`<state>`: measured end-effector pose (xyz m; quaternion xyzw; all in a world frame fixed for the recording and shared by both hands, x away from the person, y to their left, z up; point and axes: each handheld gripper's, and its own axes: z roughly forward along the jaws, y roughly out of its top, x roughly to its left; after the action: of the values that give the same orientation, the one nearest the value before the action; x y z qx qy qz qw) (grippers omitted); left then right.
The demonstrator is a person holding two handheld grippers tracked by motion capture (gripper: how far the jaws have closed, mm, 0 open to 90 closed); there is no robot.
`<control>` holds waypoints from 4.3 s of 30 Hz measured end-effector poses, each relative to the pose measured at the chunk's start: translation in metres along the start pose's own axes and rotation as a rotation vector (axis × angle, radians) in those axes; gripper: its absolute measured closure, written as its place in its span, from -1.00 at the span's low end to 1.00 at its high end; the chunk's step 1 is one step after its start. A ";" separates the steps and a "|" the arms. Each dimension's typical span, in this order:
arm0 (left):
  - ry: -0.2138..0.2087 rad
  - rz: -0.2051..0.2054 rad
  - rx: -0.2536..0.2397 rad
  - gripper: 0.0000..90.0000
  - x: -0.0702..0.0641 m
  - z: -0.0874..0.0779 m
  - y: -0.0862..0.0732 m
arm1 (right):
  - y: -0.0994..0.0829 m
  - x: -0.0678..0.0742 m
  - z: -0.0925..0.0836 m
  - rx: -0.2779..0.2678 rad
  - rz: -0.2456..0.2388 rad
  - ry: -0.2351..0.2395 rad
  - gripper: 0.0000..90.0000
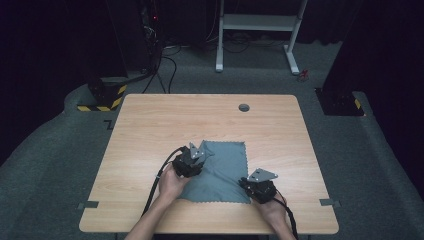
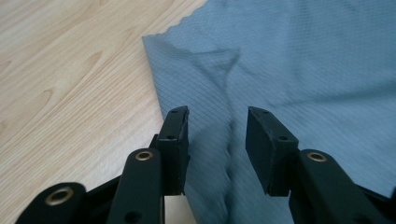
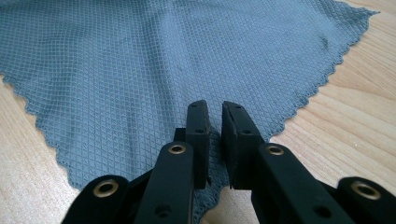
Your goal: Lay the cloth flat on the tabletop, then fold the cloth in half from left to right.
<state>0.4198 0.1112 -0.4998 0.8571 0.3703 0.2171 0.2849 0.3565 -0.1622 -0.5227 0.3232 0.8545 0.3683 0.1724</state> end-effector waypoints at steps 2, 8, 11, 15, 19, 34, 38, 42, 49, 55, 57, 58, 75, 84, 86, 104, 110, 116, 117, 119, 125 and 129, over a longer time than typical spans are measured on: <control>0.003 -0.018 0.007 0.33 0.003 0.009 0.001 | 0.000 -0.001 0.000 -0.001 0.006 0.006 0.80; -0.019 -0.059 -0.004 0.84 0.013 0.016 0.000 | 0.000 -0.002 0.000 0.002 0.011 0.015 0.78; -0.025 -0.106 -0.014 1.00 0.023 0.015 -0.001 | 0.000 -0.002 0.000 0.000 0.013 0.017 0.78; -0.037 -0.148 -0.043 1.00 0.029 0.011 -0.002 | 0.000 -0.002 0.000 0.000 0.014 0.019 0.77; -0.087 -0.081 -0.084 0.52 0.009 0.007 0.006 | 0.000 -0.002 0.000 0.000 0.010 0.011 0.74; -0.028 -0.043 0.051 0.99 0.008 0.029 0.023 | 0.000 -0.002 0.000 0.000 0.017 0.013 0.74; -0.017 -0.074 0.001 1.00 0.019 0.021 0.024 | 0.000 -0.002 0.000 0.000 0.015 0.013 0.74; -0.012 -0.165 -0.031 1.00 0.042 0.013 0.020 | 0.000 -0.003 0.000 0.002 0.018 0.014 0.74; 0.040 -0.311 -0.003 0.91 0.082 0.018 -0.003 | 0.000 -0.002 0.000 -0.001 0.014 0.013 0.74; 0.027 -0.296 -0.085 0.55 0.077 0.003 -0.005 | 0.000 -0.003 0.000 0.000 0.019 0.019 0.73; -0.006 -0.253 -0.106 0.50 0.070 -0.001 -0.004 | 0.000 -0.003 0.000 0.000 0.019 0.019 0.73; -0.015 -0.226 -0.099 0.48 0.068 0.001 -0.004 | 0.000 -0.003 0.000 0.001 0.018 0.017 0.73; -0.016 -0.267 -0.101 0.16 0.073 -0.005 -0.030 | 0.000 -0.003 0.000 0.001 0.025 0.037 0.62; -0.104 -0.180 -0.099 -0.01 0.029 -0.025 -0.070 | 0.000 -0.002 0.000 0.002 0.020 0.033 0.60; -0.100 -0.188 -0.115 -0.03 0.026 -0.031 -0.078 | 0.000 -0.002 0.000 0.002 0.019 0.032 0.58; -0.089 -0.139 -0.144 -0.12 0.012 -0.051 -0.103 | 0.000 -0.005 0.001 0.007 0.048 0.004 0.24; -0.088 -0.183 -0.173 -0.10 0.017 -0.056 -0.108 | 0.002 -0.004 -0.002 0.006 0.085 -0.003 0.39; -0.110 -0.224 -0.158 -0.07 0.033 -0.053 -0.091 | 0.020 0.014 -0.010 -0.060 0.031 0.053 0.58; -0.123 -0.239 -0.155 -0.05 0.035 -0.050 -0.088 | 0.023 0.020 -0.008 -0.058 0.013 0.072 0.61; -0.128 -0.252 -0.148 -0.03 0.040 -0.043 -0.082 | 0.029 0.031 -0.001 -0.043 -0.034 0.099 0.66; -0.063 -0.276 -0.137 0.01 0.057 -0.027 -0.064 | 0.044 0.058 0.024 -0.032 -0.090 0.164 0.71; -0.013 -0.270 -0.121 0.02 0.070 -0.014 -0.049 | 0.054 0.078 0.033 -0.027 -0.140 0.197 0.70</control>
<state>0.4306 0.1966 -0.5103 0.7821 0.4668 0.1930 0.3650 0.3402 -0.0640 -0.5094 0.2226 0.8827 0.3969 0.1171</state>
